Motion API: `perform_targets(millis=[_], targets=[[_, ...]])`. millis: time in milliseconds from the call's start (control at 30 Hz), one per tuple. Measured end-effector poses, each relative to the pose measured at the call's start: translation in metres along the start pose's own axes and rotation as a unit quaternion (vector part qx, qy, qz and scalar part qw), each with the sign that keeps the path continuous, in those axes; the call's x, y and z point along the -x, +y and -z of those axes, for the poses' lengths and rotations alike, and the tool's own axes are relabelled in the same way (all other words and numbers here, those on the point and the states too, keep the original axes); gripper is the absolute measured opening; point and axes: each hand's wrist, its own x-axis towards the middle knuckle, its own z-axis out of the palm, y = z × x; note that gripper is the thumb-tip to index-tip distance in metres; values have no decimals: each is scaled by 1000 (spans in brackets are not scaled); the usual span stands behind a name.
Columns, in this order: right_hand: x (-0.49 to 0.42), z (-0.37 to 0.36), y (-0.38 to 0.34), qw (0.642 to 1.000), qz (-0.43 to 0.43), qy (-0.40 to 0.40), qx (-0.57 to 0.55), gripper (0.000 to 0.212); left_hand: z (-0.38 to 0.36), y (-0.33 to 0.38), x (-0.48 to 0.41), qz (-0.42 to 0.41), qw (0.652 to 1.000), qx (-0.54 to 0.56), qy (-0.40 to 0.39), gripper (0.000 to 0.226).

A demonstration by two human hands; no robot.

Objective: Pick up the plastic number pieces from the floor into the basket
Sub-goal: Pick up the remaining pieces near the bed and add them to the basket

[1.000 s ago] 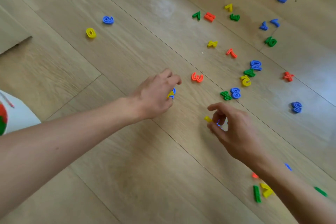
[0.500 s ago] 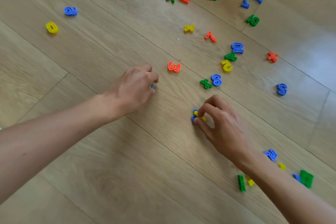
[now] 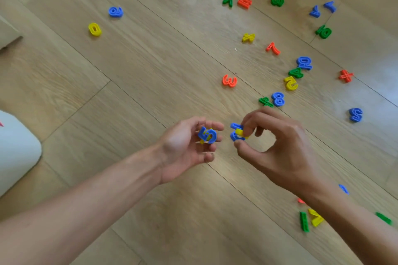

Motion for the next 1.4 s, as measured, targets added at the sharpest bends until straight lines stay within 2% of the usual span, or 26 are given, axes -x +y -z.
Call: perform_targets(millis=[100, 167, 233, 333, 433, 500, 700, 833, 933, 1067, 1167, 1267, 1400], targets=[[-20, -8, -37, 995, 73, -70, 0, 20, -1, 5, 10, 9, 993, 66, -100, 56], [-37, -19, -57, 987, 109, -111, 29, 20, 1, 12, 18, -11, 986, 116, -123, 58], [-55, -29, -74, 974, 152, -153, 67, 18, 7, 21, 25, -42, 985, 150, -80, 52], [-85, -35, -94, 959, 196, -187, 84, 15, 28, 35, 32, -117, 976, 180, 37, 44], [-140, -49, -111, 974, 157, -160, 18, 22, 60, 45, 41, -159, 958, 202, 125, 37], [-190, -68, -117, 980, 126, -147, 41, 32, 78, 46, 47, -159, 948, 229, 152, 42], [-323, -154, -125, 971, 13, -192, 145, 84, 110, 31, 53, -158, 934, 283, 149, 50], [-350, -203, -123, 955, -10, -166, 246, 92, 121, 23, 53, -146, 937, 290, 133, 48], [-352, -220, -121, 953, -3, -145, 267, 80, 125, 23, 52, -156, 929, 308, 134, 47], [-352, -226, -118, 952, 33, -136, 273, 37, 127, 29, 52, -149, 928, 315, 130, 52], [-352, -226, -117, 950, 73, -133, 274, 18, 124, 35, 52, -146, 928, 317, 131, 50], [-349, -228, -119, 936, 96, -139, 309, 9, 123, 38, 53, -151, 931, 302, 135, 51], [-342, -224, -117, 932, 101, -163, 308, 14, 121, 41, 59, -155, 924, 317, 148, 51]])
